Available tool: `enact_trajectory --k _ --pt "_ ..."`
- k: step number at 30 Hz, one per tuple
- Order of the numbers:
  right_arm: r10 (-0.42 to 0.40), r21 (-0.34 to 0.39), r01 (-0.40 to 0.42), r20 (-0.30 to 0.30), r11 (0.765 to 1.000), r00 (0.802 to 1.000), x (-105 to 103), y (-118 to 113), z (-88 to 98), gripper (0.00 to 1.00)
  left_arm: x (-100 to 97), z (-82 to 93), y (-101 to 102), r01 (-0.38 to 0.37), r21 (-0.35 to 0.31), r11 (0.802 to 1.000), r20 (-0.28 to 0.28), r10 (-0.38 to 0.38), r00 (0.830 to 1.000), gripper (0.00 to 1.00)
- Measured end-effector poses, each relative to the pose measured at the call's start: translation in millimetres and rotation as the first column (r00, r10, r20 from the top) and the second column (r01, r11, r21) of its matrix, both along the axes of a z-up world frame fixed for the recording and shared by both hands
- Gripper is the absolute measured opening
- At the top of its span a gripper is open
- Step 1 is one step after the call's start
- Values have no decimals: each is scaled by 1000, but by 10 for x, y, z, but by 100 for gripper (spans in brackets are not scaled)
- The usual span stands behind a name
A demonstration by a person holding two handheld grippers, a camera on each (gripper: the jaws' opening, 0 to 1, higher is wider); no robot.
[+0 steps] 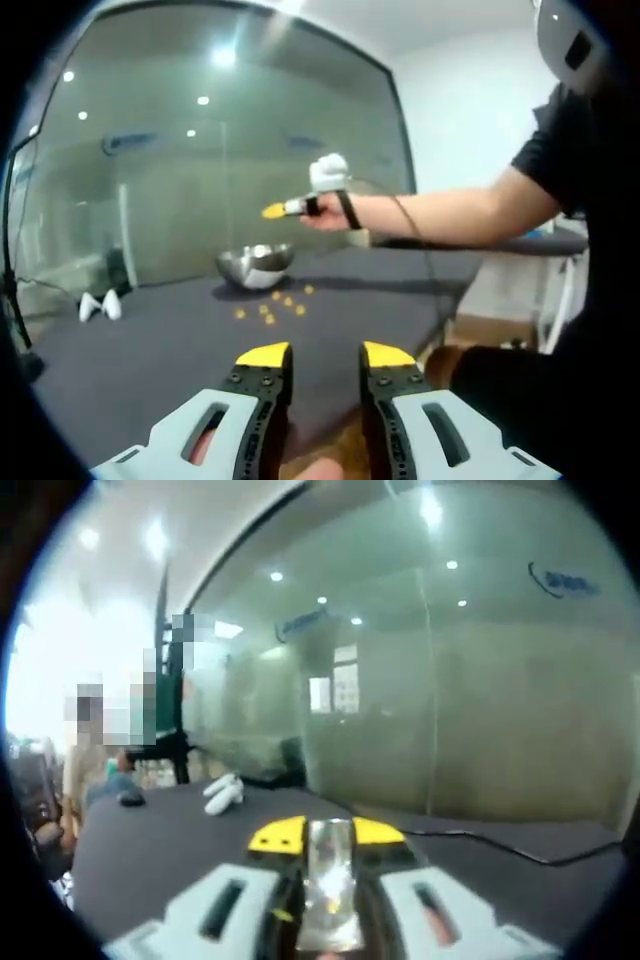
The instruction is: Pick up the QQ candy scattered on the table and place it into the stainless steel bowl on the table
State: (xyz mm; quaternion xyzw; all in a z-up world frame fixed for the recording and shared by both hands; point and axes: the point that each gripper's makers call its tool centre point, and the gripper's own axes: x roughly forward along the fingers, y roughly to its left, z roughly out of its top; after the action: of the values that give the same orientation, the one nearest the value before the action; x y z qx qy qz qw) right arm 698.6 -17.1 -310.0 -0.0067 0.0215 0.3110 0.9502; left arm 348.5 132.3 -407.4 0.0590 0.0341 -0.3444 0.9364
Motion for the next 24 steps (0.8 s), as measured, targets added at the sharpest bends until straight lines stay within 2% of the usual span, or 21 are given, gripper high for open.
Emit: enact_trajectory --k 10,22,24 --pt "27 2 -27 28 1000 999 -230 -110 38 17 -12 20 -32 6 -3 1000 6 -6 1000 28" --pt "81 9 -82 53 997 995 -928 -367 -52 18 -4 46 -25 10 -8 1000 15 -10 1000 28" --pt "87 4 -88 74 996 993 -1039 -404 -47 18 -5 42 -31 14 -6 1000 15 -14 1000 28"
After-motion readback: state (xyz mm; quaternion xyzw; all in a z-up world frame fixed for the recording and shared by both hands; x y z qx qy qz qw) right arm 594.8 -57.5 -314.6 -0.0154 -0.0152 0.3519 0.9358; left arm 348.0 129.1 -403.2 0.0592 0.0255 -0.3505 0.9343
